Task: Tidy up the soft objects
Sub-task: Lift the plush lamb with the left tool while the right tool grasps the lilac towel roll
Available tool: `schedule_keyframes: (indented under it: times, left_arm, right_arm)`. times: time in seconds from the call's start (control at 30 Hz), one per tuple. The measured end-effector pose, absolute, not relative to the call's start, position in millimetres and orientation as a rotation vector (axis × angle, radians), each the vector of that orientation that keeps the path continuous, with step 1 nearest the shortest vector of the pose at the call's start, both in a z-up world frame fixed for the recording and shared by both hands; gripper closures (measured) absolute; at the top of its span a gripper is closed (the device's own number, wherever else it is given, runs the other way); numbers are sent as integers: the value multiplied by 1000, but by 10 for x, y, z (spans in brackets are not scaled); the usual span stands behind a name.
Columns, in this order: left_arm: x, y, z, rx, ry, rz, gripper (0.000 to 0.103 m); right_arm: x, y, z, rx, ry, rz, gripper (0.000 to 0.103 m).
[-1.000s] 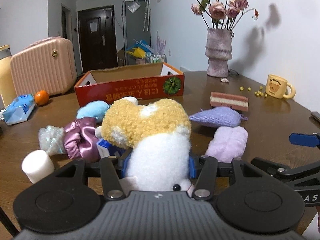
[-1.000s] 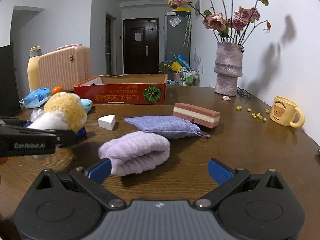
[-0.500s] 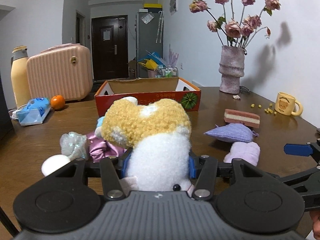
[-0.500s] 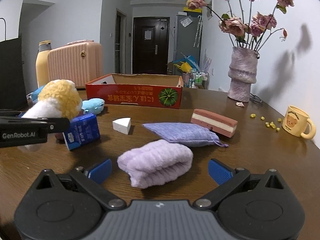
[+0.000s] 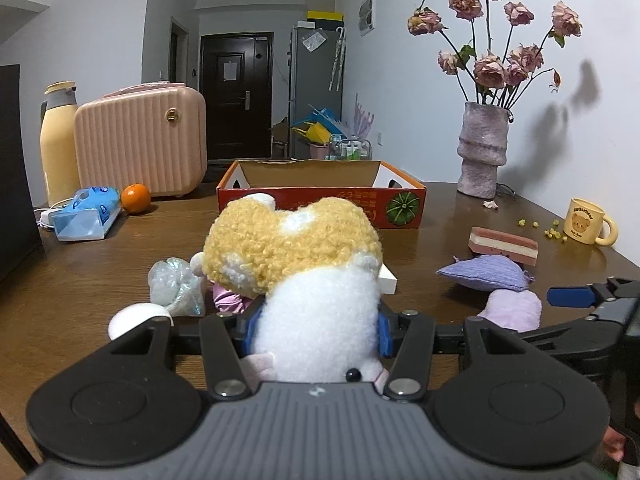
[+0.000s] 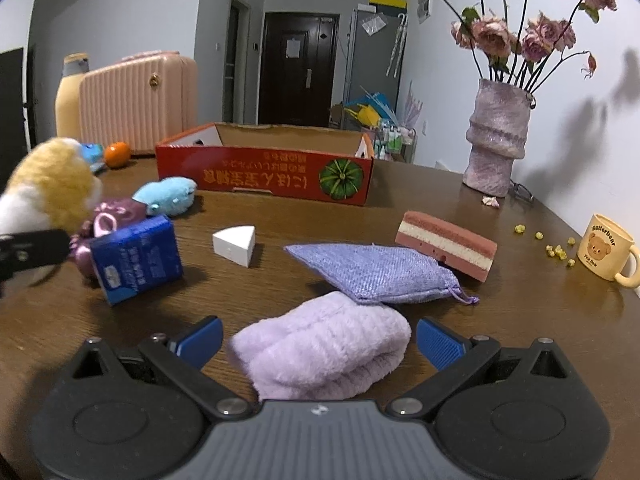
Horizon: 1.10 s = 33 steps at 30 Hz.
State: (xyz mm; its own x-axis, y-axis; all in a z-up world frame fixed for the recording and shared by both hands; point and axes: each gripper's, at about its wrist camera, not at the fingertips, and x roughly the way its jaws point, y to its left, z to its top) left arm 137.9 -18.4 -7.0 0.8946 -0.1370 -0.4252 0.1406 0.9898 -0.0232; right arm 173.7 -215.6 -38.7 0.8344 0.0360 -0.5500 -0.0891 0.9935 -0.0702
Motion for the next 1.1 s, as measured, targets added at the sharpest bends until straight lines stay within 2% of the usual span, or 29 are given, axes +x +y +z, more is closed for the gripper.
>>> schedule_keyframes:
  times: [1.1]
  left_arm:
    - [1449,-90,-131,-16,455,-132,50]
  right_arm:
    - [2144,-2260,-659,-6,712,59,0]
